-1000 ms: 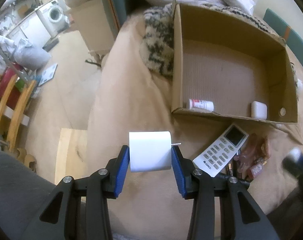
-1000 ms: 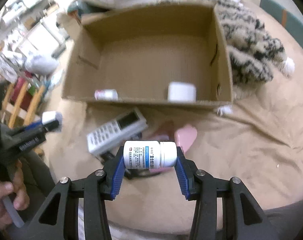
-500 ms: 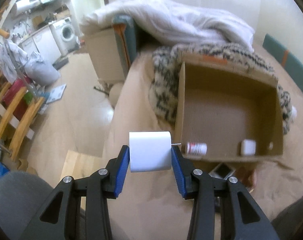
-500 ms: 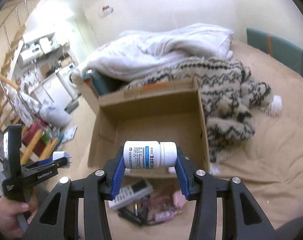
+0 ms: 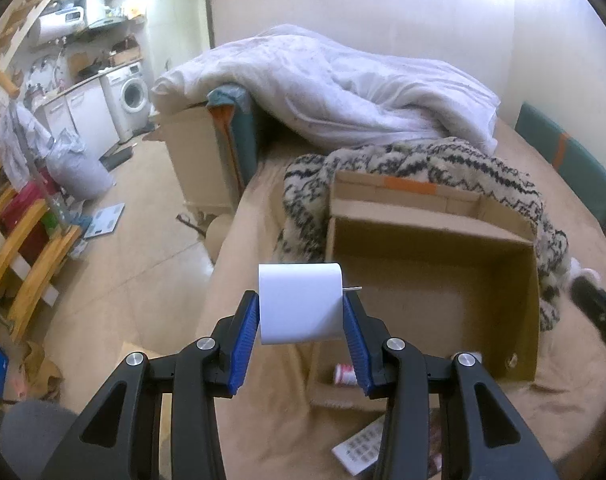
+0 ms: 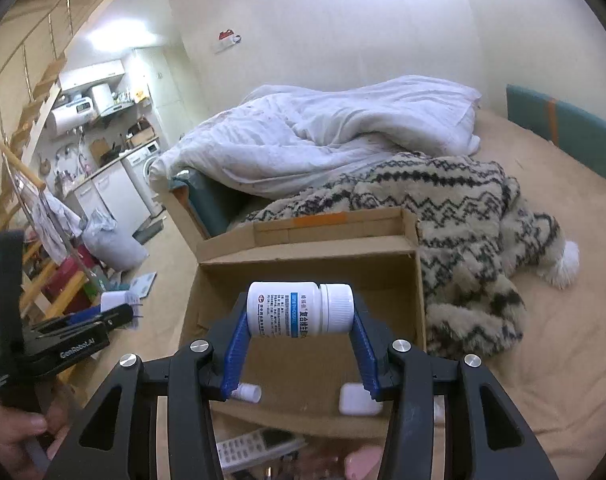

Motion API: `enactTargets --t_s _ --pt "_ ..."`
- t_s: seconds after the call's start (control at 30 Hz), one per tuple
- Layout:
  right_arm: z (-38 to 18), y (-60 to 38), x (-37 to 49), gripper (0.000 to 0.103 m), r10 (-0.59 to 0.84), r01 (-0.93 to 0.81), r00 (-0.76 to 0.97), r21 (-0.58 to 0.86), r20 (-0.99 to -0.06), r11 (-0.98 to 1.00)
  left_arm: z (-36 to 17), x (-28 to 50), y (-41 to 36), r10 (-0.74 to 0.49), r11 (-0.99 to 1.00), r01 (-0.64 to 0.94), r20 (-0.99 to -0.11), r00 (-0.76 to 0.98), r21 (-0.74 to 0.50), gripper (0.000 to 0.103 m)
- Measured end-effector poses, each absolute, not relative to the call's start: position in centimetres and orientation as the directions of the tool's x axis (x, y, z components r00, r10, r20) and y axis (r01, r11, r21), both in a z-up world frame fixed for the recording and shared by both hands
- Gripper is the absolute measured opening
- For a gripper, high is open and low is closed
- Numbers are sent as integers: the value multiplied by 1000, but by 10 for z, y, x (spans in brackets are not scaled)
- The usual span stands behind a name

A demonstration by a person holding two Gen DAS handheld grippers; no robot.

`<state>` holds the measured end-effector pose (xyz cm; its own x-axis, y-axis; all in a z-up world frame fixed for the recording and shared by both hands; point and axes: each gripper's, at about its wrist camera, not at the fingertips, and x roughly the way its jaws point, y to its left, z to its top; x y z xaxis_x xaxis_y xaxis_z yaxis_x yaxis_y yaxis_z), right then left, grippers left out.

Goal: Organize rigid objects
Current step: 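Carry the charger and blue-labelled bottle into the box and open both grippers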

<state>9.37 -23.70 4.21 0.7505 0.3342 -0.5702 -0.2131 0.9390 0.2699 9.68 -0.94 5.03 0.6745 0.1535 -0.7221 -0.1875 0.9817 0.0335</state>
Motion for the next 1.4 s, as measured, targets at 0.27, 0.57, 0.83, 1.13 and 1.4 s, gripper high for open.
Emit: enactTargets --t_s 0.27,0.57,0.83,1.13,1.4 --pt "8 -234 120 49 364 -191 687 328 -628 925 34 123 -31 143 987 -155 -740 658 53 39" --pt "-28 -231 134 49 352 -146 572 331 -741 932 -7 140 -52 141 990 -107 -785 603 96 39" --pt "-55 -225 143 49 315 -114 468 297 -825 948 -37 153 -59 134 991 -77 -829 544 110 39" --pt "-64 -224 146 49 310 -105 420 294 -853 950 -61 160 -57 135 991 -66 -870 474 118 39" --pt "-64 -226 149 49 314 -91 412 304 -855 948 -62 157 -58 143 990 -65 -870 472 128 38"
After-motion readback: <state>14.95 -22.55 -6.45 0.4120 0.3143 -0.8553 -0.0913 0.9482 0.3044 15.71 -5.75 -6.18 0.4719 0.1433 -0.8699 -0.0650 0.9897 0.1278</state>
